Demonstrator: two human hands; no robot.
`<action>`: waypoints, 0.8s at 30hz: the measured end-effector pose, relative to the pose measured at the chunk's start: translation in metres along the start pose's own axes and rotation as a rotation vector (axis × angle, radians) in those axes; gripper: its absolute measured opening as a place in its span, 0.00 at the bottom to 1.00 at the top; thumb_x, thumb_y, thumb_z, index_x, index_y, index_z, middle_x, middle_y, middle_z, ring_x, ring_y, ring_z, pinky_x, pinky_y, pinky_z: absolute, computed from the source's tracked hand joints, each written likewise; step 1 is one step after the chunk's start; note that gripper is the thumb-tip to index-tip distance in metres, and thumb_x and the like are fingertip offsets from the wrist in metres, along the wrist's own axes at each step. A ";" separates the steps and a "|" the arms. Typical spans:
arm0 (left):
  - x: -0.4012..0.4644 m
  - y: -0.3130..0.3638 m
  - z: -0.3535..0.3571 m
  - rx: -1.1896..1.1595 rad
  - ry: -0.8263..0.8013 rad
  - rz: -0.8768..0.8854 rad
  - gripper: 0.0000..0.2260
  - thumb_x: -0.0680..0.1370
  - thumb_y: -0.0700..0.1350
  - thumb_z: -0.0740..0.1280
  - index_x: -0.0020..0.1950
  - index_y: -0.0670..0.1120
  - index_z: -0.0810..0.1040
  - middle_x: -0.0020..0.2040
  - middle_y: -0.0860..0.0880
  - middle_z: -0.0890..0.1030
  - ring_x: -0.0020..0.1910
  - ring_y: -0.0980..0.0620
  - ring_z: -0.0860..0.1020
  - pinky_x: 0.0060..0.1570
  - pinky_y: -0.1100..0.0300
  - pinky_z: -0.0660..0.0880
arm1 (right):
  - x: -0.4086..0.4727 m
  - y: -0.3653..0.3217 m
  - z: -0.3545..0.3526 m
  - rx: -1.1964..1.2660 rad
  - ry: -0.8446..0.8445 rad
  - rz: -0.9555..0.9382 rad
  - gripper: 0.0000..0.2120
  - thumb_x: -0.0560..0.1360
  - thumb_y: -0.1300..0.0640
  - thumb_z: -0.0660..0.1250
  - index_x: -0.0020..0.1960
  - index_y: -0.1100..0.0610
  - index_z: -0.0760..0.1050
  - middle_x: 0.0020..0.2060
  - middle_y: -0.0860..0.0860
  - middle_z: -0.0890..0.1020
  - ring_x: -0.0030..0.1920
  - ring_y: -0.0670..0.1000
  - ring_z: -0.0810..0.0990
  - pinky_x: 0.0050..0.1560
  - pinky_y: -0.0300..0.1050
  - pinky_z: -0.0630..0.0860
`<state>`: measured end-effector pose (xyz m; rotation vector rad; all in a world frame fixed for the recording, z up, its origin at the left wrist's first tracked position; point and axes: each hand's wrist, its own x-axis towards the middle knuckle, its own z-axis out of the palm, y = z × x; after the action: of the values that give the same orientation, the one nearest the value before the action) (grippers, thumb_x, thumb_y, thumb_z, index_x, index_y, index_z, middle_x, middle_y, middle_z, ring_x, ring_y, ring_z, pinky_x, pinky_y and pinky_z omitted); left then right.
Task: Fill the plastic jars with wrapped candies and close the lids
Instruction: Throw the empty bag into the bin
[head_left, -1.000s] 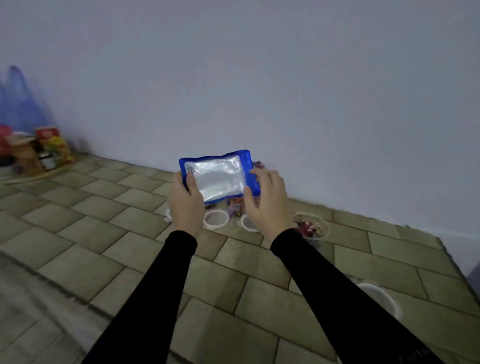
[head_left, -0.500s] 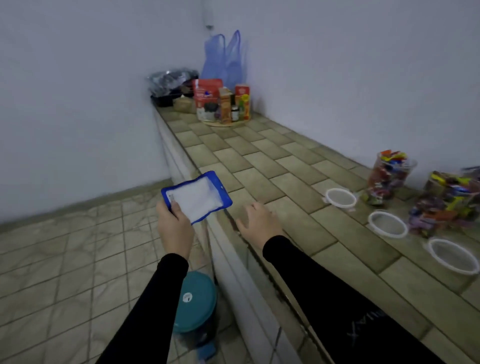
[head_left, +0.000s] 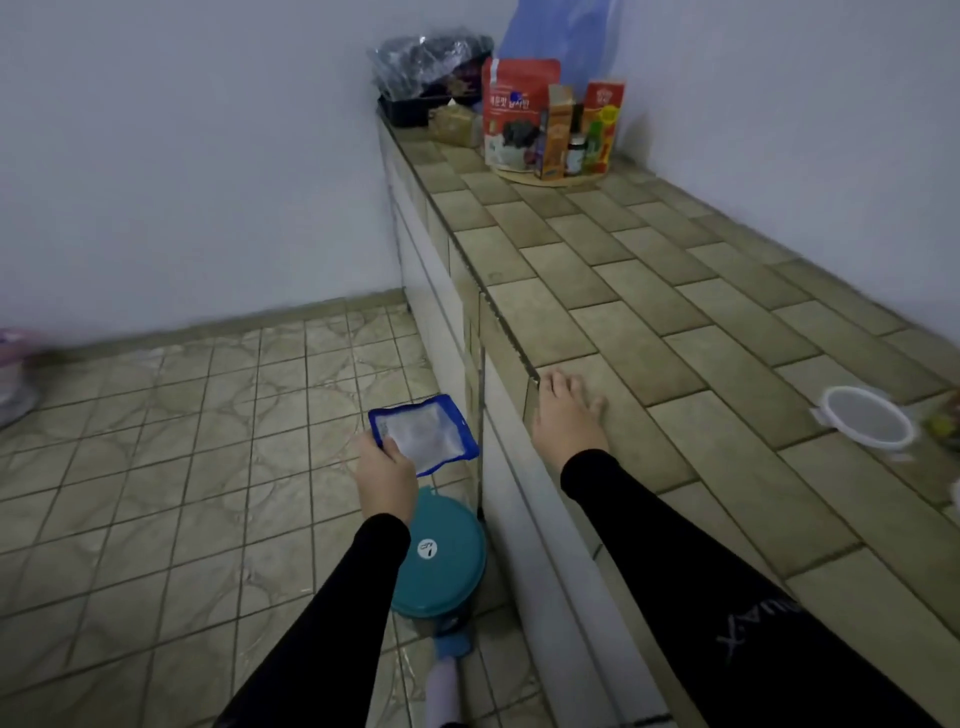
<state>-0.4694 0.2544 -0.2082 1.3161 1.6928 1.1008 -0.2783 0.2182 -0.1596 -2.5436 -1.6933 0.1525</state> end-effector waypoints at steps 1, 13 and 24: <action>0.001 -0.004 0.003 0.006 -0.014 -0.007 0.06 0.83 0.43 0.55 0.53 0.42 0.69 0.43 0.45 0.75 0.43 0.44 0.74 0.42 0.56 0.67 | 0.001 0.000 0.003 -0.024 0.004 0.005 0.28 0.80 0.59 0.54 0.77 0.59 0.49 0.76 0.53 0.55 0.76 0.57 0.51 0.70 0.66 0.54; -0.002 -0.061 0.034 0.058 -0.057 -0.205 0.04 0.81 0.42 0.56 0.51 0.43 0.68 0.48 0.39 0.78 0.43 0.38 0.79 0.44 0.43 0.79 | 0.004 -0.001 0.012 -0.085 0.063 0.011 0.27 0.81 0.59 0.52 0.78 0.58 0.47 0.77 0.53 0.54 0.77 0.57 0.51 0.71 0.65 0.55; -0.021 -0.128 0.043 -0.041 -0.076 -0.694 0.14 0.82 0.38 0.56 0.66 0.37 0.66 0.52 0.34 0.75 0.24 0.42 0.76 0.14 0.59 0.71 | 0.007 -0.001 0.012 -0.107 0.076 0.004 0.26 0.82 0.60 0.51 0.78 0.59 0.48 0.77 0.54 0.55 0.77 0.57 0.51 0.70 0.66 0.55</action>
<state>-0.4722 0.2271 -0.3419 0.6361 1.8445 0.6566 -0.2782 0.2255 -0.1718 -2.5912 -1.7133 -0.0353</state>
